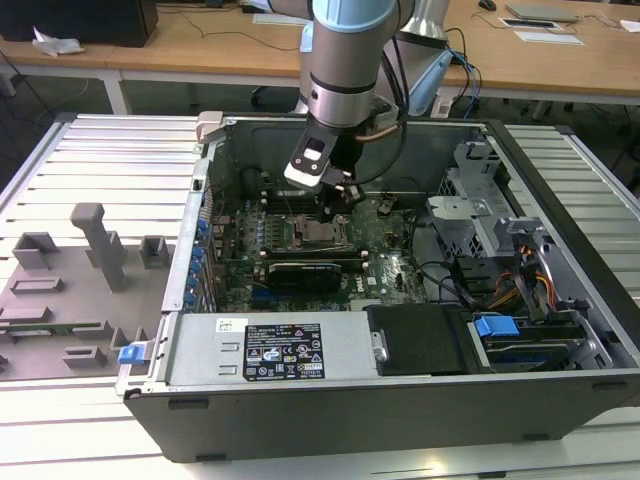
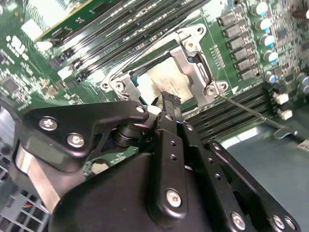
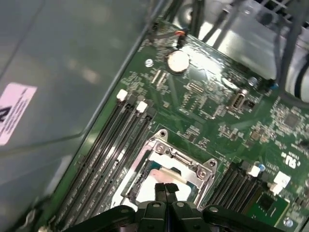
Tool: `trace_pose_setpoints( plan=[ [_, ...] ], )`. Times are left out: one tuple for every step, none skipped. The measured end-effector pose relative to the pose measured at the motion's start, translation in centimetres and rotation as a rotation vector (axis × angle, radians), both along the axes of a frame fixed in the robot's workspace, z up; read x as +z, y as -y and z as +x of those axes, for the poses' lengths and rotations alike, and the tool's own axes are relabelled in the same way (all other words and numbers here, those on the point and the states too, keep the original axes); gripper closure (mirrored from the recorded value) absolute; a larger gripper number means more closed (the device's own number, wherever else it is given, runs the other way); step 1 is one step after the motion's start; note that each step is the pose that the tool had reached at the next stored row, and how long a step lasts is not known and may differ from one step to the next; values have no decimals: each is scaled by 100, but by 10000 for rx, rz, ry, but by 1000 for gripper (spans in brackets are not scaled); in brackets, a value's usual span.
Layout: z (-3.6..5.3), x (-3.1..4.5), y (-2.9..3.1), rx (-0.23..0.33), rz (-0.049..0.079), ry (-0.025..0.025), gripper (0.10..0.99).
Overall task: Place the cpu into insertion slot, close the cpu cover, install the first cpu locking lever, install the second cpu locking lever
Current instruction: 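Close the cpu cover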
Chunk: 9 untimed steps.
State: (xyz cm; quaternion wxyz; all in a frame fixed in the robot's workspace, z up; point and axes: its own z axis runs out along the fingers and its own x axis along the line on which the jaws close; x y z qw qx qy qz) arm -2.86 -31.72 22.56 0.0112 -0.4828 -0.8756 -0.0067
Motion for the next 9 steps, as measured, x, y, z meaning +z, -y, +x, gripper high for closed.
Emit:
trace_pose_setpoints(
  plan=[
    [0,0,0,190,-1,0,980],
    [0,0,0,483,-2,0,980],
    [0,0,0,753,-3,0,980],
    [0,0,0,928,-3,0,980],
    [0,0,0,1219,-3,1,980],
    [0,0,0,1405,-4,1,980],
    [0,0,-1,1627,-4,1,980],
    [0,0,-1,1869,-5,1,980],
    [0,0,-1,2059,-6,0,980]
  ],
)
